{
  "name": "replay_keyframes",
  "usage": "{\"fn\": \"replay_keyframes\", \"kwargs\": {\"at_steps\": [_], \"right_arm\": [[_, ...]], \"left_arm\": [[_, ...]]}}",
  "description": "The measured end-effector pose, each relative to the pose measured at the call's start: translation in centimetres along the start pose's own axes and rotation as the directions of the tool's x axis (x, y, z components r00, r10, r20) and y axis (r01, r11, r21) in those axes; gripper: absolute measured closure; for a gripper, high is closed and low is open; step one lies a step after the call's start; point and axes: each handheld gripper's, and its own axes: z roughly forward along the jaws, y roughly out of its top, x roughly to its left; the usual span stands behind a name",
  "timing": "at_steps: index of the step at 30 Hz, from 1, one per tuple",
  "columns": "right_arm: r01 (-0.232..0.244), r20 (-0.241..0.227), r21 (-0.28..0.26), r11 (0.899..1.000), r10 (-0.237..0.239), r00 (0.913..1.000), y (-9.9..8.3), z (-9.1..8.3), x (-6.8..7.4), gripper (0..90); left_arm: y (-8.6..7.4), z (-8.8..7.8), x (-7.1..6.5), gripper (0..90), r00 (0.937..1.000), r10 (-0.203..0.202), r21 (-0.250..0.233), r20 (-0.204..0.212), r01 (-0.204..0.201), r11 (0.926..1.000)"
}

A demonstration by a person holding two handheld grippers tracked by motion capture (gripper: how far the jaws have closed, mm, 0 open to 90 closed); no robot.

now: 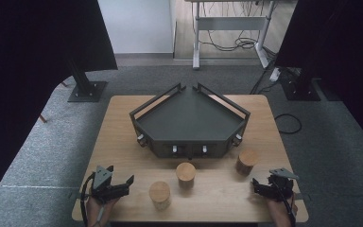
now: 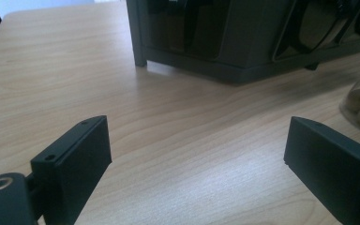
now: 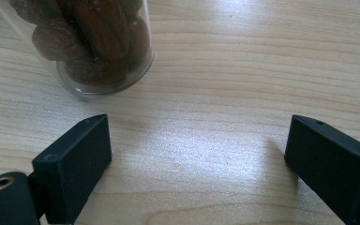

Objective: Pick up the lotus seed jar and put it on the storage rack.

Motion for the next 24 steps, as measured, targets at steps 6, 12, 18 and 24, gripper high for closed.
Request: {"fn": "replay_keyframes", "kwargs": {"at_steps": [6, 12, 18, 24], "right_arm": [[0.0, 0.0, 0.0, 1.0, 0.0, 1.0, 0.0, 0.0, 0.0, 6.9], [0.001, -0.001, 0.0, 1.0, -0.001, 1.0, 0.0, 0.0, 0.0, 6.9], [0.001, 0.0, 0.0, 1.0, -0.001, 1.0, 0.0, 0.0, 0.0, 6.9], [0.001, 0.0, 0.0, 1.0, -0.001, 1.0, 0.0, 0.0, 0.0, 6.9]], "left_arm": [[-0.1, -0.6, -0.2, 7.2, 0.9998, 0.008, -0.035, 0.015, -0.008, 0.9993], [-0.1, -1.0, -0.4, 7.2, 0.9995, 0.014, -0.055, 0.029, -0.012, 0.9984], [0.0, -1.2, -0.6, 7.0, 0.9988, 0.021, -0.07, 0.043, -0.018, 0.9974], [0.0, -1.4, -0.9, 6.0, 0.9981, 0.024, -0.089, 0.056, -0.019, 0.9958]]}}
